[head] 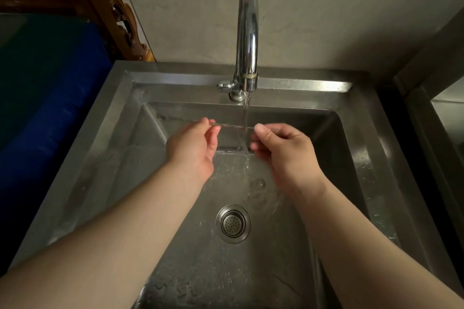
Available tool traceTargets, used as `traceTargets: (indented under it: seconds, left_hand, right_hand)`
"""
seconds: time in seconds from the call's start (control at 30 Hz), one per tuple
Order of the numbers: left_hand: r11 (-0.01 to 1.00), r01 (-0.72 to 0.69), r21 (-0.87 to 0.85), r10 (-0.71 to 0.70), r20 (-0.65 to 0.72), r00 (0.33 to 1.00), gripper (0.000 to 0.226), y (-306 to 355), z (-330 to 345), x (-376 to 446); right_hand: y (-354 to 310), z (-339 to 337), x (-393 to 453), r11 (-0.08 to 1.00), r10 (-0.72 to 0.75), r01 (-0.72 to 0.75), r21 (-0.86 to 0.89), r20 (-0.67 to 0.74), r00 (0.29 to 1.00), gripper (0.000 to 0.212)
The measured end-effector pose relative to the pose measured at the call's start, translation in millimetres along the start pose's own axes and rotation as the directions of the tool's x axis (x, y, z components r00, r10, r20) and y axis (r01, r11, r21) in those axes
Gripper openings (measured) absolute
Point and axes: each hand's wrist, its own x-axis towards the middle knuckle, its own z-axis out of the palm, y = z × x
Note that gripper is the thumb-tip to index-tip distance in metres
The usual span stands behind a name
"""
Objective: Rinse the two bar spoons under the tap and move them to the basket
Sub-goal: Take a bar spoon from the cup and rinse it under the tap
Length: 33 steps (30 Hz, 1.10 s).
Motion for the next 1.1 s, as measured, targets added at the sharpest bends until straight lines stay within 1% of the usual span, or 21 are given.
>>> traceTargets:
  seconds: [0.07,0.1,0.13,0.2,0.27,0.33,0.47,0.6,0.7,0.77,0.83,0.87,0.93,0.97,1.03,1.07,1.1]
  left_hand:
    - [0.991,0.13,-0.015,-0.13,-0.019,0.991,0.007,-8,-6,6]
    - [0.982,0.191,-0.006,-0.191,-0.012,0.981,0.006,-15,-8,7]
    - [0.97,0.244,0.007,-0.244,0.001,0.97,0.008,-23,-10,7]
    - [0.942,0.336,0.015,-0.337,0.037,0.941,0.011,-38,-11,7]
    - [0.911,0.412,0.005,-0.412,0.066,0.909,0.013,-50,-9,5]
    - [0.895,0.442,0.055,-0.445,0.086,0.891,0.014,-59,-6,4]
    - [0.891,0.434,0.135,-0.447,0.092,0.89,0.009,-67,-2,3]
    - [0.889,0.436,0.142,-0.452,0.11,0.885,0.008,-67,-3,3]
    - [0.888,0.44,0.137,-0.456,0.125,0.881,0.014,-66,-1,3]
    - [0.896,0.425,0.131,-0.441,0.13,0.888,0.014,-64,0,5]
    - [0.911,0.402,0.087,-0.411,0.131,0.902,0.008,-61,-2,8]
    - [0.921,0.388,0.043,-0.39,0.123,0.913,0.003,-58,-3,10]
    - [0.945,0.326,-0.034,-0.322,0.083,0.943,0.006,-50,-5,13]
    - [0.964,0.266,-0.023,-0.264,0.062,0.963,0.007,-46,-6,14]
    - [0.986,0.11,0.127,-0.119,0.066,0.991,0.014,-41,-8,15]
    - [0.972,0.003,0.235,-0.029,0.107,0.994,0.016,-39,-8,13]
    - [0.93,-0.123,0.345,0.067,0.17,0.983,0.018,-38,-9,12]
  right_hand:
    - [-6,13,3,0.997,-0.038,0.036,0.073,0.026,0.999,0.014]
    - [-9,19,4,0.996,-0.075,0.073,0.054,0.035,0.997,0.018]
    - [-11,24,6,0.993,-0.116,0.116,-0.002,0.042,0.992,0.022]
    - [-14,32,6,0.974,-0.166,0.17,-0.147,0.042,0.985,0.022]
    - [-14,36,7,0.957,-0.163,0.16,-0.244,0.008,0.987,0.019]
    - [-14,36,7,0.947,-0.157,0.149,-0.283,-0.006,0.988,0.019]
    - [-12,28,4,0.943,-0.158,0.143,-0.301,-0.029,0.987,0.016]
    - [-10,23,1,0.95,-0.157,0.142,-0.279,-0.032,0.987,0.014]
    - [-11,21,-2,0.955,-0.164,0.152,-0.254,-0.028,0.986,0.014]
    - [-11,20,-5,0.958,-0.174,0.166,-0.234,-0.013,0.985,0.015]
    - [-10,14,-11,0.956,-0.19,0.183,-0.229,-0.008,0.982,0.016]
    - [-8,9,-14,0.953,-0.193,0.181,-0.245,-0.025,0.981,0.016]
    - [-1,-4,-23,0.94,-0.179,0.142,-0.31,-0.095,0.979,0.013]
    - [3,-12,-29,0.929,-0.166,0.11,-0.353,-0.133,0.977,0.013]
    - [16,-26,-38,0.9,-0.11,0.019,-0.435,-0.185,0.977,0.013]
    - [22,-32,-43,0.882,-0.068,-0.031,-0.471,-0.192,0.979,0.013]
    - [28,-35,-47,0.853,-0.025,-0.071,-0.518,-0.175,0.984,0.013]
